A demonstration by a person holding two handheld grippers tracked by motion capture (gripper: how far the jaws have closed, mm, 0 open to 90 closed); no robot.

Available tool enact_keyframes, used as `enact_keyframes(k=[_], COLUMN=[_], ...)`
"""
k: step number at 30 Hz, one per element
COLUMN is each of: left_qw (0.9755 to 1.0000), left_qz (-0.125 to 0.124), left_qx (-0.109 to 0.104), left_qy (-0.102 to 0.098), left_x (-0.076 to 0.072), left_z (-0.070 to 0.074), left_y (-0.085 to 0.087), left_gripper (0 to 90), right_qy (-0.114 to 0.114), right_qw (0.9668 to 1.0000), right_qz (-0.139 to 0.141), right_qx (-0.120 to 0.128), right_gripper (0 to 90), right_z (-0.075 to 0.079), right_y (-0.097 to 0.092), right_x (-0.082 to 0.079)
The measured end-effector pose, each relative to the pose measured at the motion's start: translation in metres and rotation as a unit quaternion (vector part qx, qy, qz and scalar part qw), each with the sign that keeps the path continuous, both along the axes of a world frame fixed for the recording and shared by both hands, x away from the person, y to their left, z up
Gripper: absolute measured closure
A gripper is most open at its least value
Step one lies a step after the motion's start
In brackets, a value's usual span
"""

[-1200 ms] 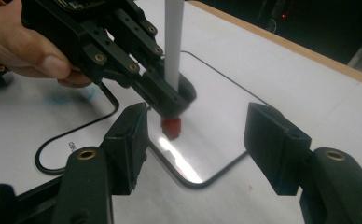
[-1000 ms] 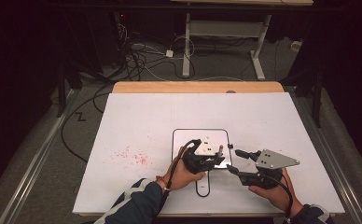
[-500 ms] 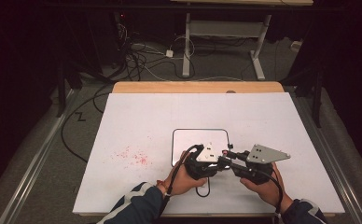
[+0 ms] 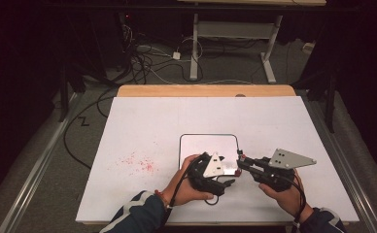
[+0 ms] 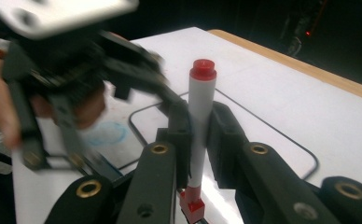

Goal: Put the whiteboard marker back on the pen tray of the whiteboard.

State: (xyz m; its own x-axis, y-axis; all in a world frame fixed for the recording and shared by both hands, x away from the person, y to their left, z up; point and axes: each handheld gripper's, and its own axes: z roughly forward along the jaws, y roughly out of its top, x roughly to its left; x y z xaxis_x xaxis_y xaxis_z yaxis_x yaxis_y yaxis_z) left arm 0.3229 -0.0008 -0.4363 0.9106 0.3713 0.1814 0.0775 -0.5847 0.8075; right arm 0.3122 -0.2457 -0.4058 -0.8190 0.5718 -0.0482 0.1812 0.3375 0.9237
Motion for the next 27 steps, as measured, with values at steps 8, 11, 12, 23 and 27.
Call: enact_keyframes(k=[8,11,12,23,27], left_qw=[0.9973,0.9944,0.9924,0.9749,0.9735], left_qz=[0.059,0.091,0.114,0.221,0.227], left_qx=[-0.004,-0.015,-0.011,-0.031,-0.023], left_qy=[-0.043,-0.051,-0.044,0.003,0.015], left_x=[-0.012,-0.011,-0.013,-0.032,-0.033], left_z=[0.007,0.006,0.005,-0.014,-0.02], left_y=[0.063,0.094,0.106,0.185,0.189], left_gripper=[18.2,18.2,18.2,18.5,18.5], right_qy=[0.053,0.081,0.093,0.134,0.145], right_qw=[0.998,0.9959,0.9948,0.988,0.9856], right_qz=[-0.033,-0.036,-0.039,-0.068,-0.084], right_qx=[-0.006,-0.018,-0.019,-0.036,-0.024], right_gripper=[81.2,81.2,81.2,81.2,81.1], right_z=[0.0,-0.003,-0.004,-0.016,-0.021], right_y=[-0.014,-0.014,-0.013,-0.005,-0.002], right_x=[0.016,0.024,0.028,0.056,0.069])
